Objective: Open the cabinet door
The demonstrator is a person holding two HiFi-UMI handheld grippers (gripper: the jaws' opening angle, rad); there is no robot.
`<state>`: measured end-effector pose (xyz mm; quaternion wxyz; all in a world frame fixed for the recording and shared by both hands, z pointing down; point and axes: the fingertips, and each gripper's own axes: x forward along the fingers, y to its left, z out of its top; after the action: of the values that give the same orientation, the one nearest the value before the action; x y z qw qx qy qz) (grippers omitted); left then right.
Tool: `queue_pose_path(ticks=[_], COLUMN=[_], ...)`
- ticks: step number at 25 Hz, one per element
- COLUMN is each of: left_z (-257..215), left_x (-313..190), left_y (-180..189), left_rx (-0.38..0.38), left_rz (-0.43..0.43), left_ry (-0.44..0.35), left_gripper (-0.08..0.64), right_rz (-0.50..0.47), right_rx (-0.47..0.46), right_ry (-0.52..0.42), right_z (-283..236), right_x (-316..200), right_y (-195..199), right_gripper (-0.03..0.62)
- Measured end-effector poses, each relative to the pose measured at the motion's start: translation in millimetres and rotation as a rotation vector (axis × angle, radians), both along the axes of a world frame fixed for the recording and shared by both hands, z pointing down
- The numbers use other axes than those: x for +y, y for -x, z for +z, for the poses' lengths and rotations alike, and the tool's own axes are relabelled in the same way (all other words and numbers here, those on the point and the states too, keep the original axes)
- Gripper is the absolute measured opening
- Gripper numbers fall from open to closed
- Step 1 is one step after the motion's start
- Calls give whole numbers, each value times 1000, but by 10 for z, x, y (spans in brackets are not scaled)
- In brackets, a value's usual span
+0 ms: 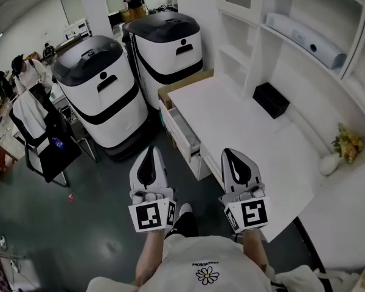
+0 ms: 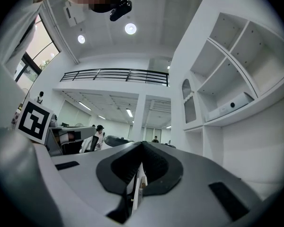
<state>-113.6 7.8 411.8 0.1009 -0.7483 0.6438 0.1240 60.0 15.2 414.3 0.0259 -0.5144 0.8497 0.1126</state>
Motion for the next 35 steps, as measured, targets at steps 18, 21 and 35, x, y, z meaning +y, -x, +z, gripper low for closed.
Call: queue_pose_path(ticks=[18,21,35], left_z=[-253,-254,-251], left_x=[-2108,-2225,-2631], left_y=[340,299,-35], left_rx=[5,2,-16], left_rz=[147,153,173], left_ry=[39,46,67], left_gripper=[6,6,6], right_rz=[118,111,154], right_rx=[-9,-10,22], right_ry=[20,28,-10], right_z=[-198,-165,-231], right_x=[-1898,-2027,-2404], right_y=[519,511,257], right_gripper=[-2,0,-1])
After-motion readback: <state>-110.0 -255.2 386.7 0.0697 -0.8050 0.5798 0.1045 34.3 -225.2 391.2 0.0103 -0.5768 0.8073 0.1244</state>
